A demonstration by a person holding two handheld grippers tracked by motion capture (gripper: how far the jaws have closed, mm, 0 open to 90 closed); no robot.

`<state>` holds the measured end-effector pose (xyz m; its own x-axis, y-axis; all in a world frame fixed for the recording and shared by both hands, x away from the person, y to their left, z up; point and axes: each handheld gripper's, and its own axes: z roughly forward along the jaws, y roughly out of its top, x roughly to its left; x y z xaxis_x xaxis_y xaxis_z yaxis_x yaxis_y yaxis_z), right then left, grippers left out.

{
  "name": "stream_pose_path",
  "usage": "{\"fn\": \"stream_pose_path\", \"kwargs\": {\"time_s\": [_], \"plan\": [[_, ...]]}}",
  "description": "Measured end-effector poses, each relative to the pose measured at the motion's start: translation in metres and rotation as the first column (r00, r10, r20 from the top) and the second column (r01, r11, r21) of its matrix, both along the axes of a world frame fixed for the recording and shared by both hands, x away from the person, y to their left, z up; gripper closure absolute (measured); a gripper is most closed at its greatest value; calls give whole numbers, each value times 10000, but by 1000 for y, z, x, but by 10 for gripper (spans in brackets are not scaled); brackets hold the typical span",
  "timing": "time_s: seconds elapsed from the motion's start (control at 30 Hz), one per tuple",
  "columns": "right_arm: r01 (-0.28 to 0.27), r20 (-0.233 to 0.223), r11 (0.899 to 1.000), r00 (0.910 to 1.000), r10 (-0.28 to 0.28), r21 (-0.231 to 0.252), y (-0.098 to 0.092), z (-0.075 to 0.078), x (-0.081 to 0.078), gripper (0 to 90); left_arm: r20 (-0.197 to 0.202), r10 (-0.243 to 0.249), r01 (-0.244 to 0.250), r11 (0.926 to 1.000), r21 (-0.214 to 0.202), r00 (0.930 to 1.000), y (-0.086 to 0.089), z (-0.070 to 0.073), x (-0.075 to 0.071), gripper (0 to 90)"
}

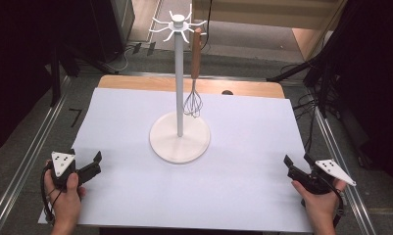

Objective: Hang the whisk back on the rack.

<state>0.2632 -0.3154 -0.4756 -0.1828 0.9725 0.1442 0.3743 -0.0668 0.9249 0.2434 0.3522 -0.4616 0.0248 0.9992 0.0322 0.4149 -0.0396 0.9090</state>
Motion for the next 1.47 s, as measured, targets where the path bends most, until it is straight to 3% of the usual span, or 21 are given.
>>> {"fn": "stream_pose_path", "kwargs": {"time_s": [0.47, 0.53, 0.63, 0.73, 0.87, 1.03, 1.33, 1.47], "plan": [[281, -98, 9988, 9996, -277, 398, -18, -7, -22, 181, -19, -35, 35, 10000, 15, 10000, 0, 0, 0, 142], [272, -106, 9996, 9996, -272, 66, -16, -11, -23, 159, -26, -47, 47, 10000, 18, 10000, 0, 0, 0, 142], [542, -189, 9953, 9983, -559, -798, -7, -10, -23, 143, -9, -56, 56, 10000, 15, 10000, 0, 0, 0, 142], [464, -236, 9931, 9985, -492, -1075, -3, -10, -22, 142, -5, -73, 73, 10000, 4, 10000, 0, 0, 0, 142], [653, -21, 9972, 9979, -654, -360, -10, -11, -26, 142, -1, -103, 103, 9999, 29, 9999, 0, 0, 0, 142], [912, 168, 9952, 9956, -918, 354, -17, -12, -29, 169, 16, -146, 146, 9999, 16, 9999, 0, 0, -1, 142], [986, 214, 9945, 9948, -995, 360, -17, -12, -30, 164, -106, -210, 212, 9997, 125, 9997, -1, 0, 1, 144], [827, 158, 9946, 9964, -839, 633, -19, -13, -30, 168, -35, -240, 240, 9995, 202, 9997, -3, 0, 0, 145]]}}
